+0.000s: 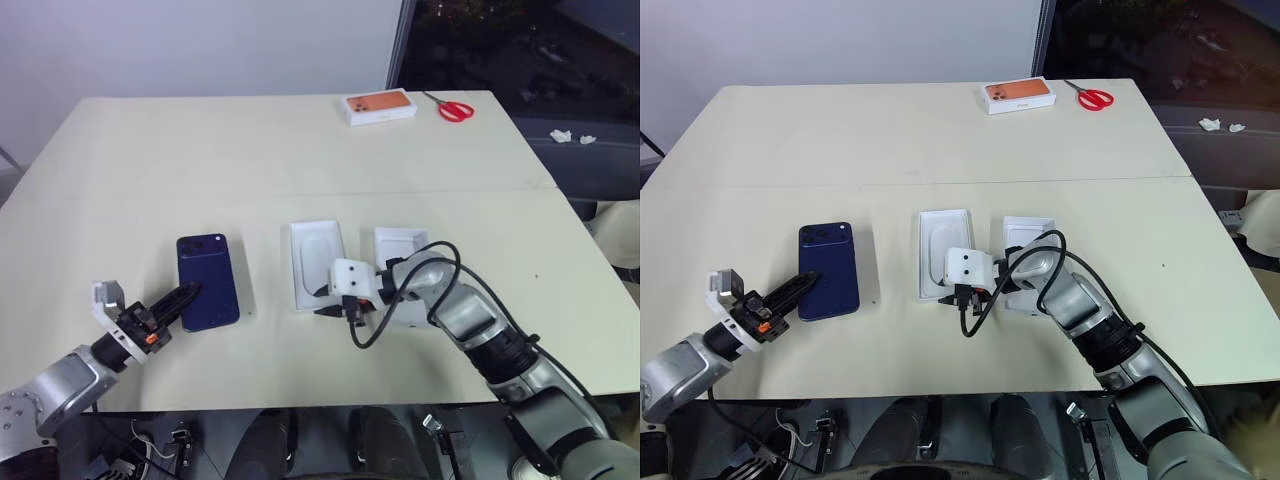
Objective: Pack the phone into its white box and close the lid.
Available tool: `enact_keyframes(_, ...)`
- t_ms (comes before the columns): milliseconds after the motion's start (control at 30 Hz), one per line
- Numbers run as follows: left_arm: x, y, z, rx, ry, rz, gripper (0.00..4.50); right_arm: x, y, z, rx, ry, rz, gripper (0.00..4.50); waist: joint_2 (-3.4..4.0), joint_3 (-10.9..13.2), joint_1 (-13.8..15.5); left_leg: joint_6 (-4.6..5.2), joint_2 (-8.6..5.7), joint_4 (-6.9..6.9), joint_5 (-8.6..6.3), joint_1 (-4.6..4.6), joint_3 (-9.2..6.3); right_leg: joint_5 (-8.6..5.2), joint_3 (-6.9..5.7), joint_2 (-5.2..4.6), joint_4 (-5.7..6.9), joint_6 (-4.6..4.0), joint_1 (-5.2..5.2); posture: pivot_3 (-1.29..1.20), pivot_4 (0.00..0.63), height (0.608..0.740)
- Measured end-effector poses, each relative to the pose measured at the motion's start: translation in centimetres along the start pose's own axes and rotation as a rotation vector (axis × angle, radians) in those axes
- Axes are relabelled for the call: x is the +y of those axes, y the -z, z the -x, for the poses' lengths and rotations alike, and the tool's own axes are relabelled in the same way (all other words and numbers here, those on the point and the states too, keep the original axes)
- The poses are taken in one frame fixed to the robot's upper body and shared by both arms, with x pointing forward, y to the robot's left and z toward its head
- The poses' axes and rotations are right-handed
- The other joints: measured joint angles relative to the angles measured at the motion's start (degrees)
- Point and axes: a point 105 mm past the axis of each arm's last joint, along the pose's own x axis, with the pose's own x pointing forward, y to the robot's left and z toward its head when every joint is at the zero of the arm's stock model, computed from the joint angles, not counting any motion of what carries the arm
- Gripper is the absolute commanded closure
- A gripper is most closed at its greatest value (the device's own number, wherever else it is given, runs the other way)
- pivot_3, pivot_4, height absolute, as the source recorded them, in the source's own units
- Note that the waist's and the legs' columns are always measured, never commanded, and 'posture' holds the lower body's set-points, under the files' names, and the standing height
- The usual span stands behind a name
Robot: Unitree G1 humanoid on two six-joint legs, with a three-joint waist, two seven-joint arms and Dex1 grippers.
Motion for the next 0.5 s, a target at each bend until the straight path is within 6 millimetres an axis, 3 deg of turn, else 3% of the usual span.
enact_keyframes(500,-0.9,0.0,-0.8,0.004,0.008,-0.029,4.5,1.2,-3.3,-4.5,-0.084,-0.019,-0.048,2.98,-0.01,0.0,-0.09,0.0,0.0,0.05,0.0,0.01,-0.03,0.02,-0.03,0.03,0.08,-0.02,-0.04,0.0,0.15,0.74)
